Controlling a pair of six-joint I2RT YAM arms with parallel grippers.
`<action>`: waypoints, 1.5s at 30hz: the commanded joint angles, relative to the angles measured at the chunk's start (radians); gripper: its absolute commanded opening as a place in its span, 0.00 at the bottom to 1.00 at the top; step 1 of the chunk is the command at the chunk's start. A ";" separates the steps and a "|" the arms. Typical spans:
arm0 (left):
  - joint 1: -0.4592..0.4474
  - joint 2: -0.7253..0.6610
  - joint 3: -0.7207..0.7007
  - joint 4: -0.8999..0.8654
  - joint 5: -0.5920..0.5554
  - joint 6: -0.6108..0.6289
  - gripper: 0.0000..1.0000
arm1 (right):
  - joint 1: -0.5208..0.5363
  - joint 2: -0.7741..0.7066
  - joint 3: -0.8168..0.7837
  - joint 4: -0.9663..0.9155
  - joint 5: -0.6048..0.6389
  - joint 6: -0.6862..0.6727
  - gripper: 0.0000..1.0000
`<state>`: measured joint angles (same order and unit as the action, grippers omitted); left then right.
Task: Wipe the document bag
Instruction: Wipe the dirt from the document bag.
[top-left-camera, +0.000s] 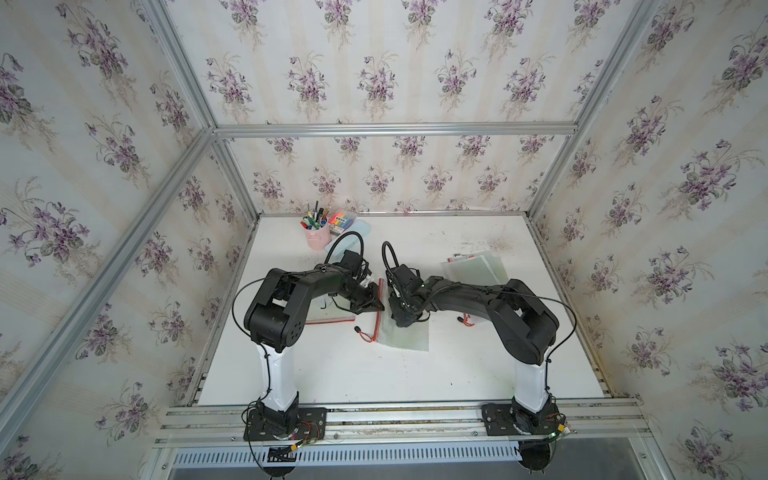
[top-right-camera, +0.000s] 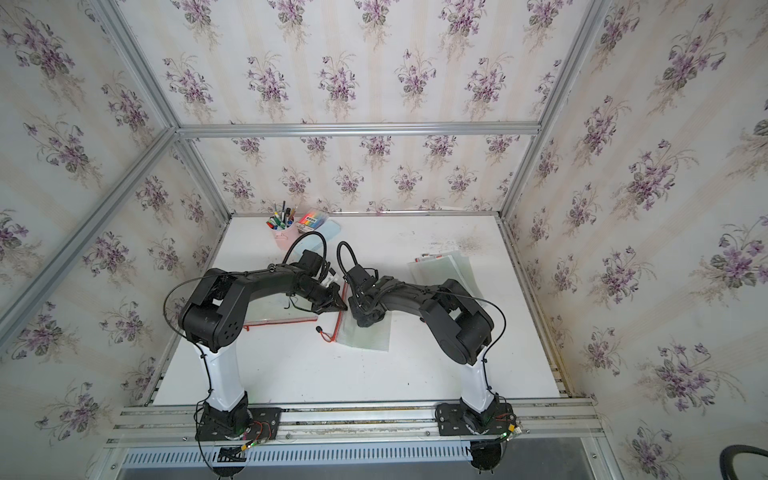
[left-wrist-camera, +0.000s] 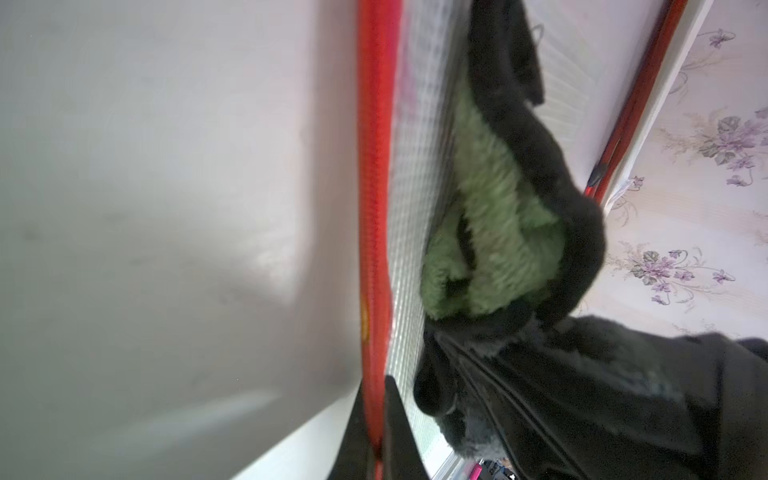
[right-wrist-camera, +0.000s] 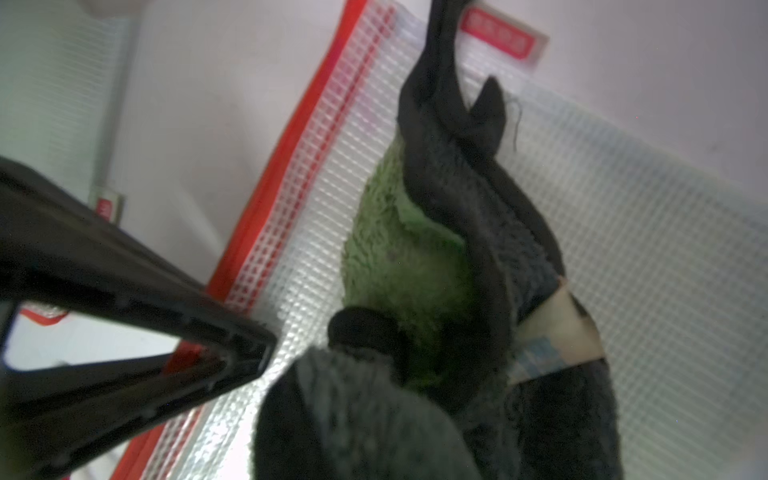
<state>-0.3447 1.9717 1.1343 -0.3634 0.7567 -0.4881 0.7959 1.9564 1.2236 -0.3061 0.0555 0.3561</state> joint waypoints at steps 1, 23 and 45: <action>-0.006 -0.004 -0.018 0.060 0.012 -0.064 0.00 | -0.062 -0.005 -0.039 -0.062 0.120 0.007 0.19; -0.031 0.032 -0.076 0.173 -0.002 -0.145 0.00 | -0.068 -0.077 -0.081 -0.062 0.083 0.014 0.19; -0.046 0.049 -0.042 0.128 -0.029 -0.129 0.00 | 0.051 0.033 -0.003 -0.090 0.007 -0.014 0.20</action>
<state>-0.3885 2.0102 1.0950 -0.1707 0.8177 -0.6239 0.8482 1.9774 1.2415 -0.3046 0.1211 0.3485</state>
